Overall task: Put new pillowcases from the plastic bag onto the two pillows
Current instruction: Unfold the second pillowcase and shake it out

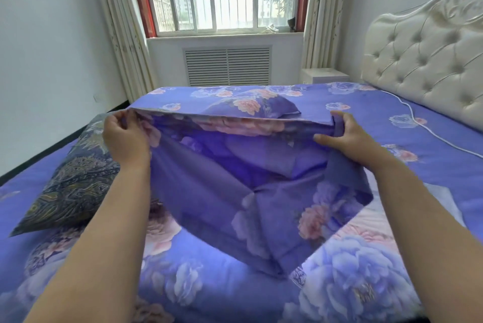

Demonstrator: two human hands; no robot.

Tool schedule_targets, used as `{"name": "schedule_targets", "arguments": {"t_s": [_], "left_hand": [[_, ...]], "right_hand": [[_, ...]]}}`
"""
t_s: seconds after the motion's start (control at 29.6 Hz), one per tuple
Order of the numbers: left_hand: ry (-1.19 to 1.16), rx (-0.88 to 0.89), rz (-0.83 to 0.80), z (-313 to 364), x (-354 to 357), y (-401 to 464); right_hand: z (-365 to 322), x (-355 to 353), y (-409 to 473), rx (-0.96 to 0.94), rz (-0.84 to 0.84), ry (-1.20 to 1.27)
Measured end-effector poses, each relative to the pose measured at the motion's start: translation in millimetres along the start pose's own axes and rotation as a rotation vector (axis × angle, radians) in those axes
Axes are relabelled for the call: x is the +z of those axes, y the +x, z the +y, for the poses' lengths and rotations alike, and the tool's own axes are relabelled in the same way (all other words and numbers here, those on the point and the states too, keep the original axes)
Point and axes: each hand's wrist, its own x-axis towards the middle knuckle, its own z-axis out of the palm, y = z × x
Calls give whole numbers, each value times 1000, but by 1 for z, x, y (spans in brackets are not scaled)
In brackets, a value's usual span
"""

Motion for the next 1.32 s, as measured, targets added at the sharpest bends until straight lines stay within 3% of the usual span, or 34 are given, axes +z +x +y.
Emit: {"name": "schedule_targets", "arguments": {"t_s": [0.1, 0.2, 0.27, 0.34, 0.44, 0.54, 0.57, 0.71, 0.84, 0.91, 1.05, 1.18, 1.32], "left_hand": [[217, 99, -49, -4, -9, 4], [596, 238, -181, -15, -16, -2], [788, 187, -337, -23, -20, -3], [929, 89, -478, -29, -26, -5], [799, 23, -472, -31, -34, -12], [496, 8, -328, -20, -37, -18], [395, 13, -250, -12, -38, -20], [52, 84, 14, 27, -45, -20], [-61, 219, 60, 57, -55, -23], [-101, 324, 7, 68, -58, -28], [-102, 407, 5, 98, -68, -36], [7, 632, 150, 113, -79, -39], [71, 698, 209, 130, -80, -34]], "right_hand": [[2, -12, -2, -33, 167, -146], [3, -11, -6, -28, 365, -417], [2, -9, -9, 2, 389, -563], [4, -10, -9, 81, 387, -535], [1, -8, -7, 168, 388, -150], [-16, -4, -10, 327, 446, 627], [-22, -2, -12, 294, 484, 745], [-50, -5, -29, -26, 802, 404], [-75, -13, -39, -310, 847, 220], [-83, -13, -47, -362, 820, 69], [-99, -25, -64, -395, 822, 12], [-111, -42, -76, -428, 961, -220], [-124, -53, -75, -503, 1078, -233]]}}
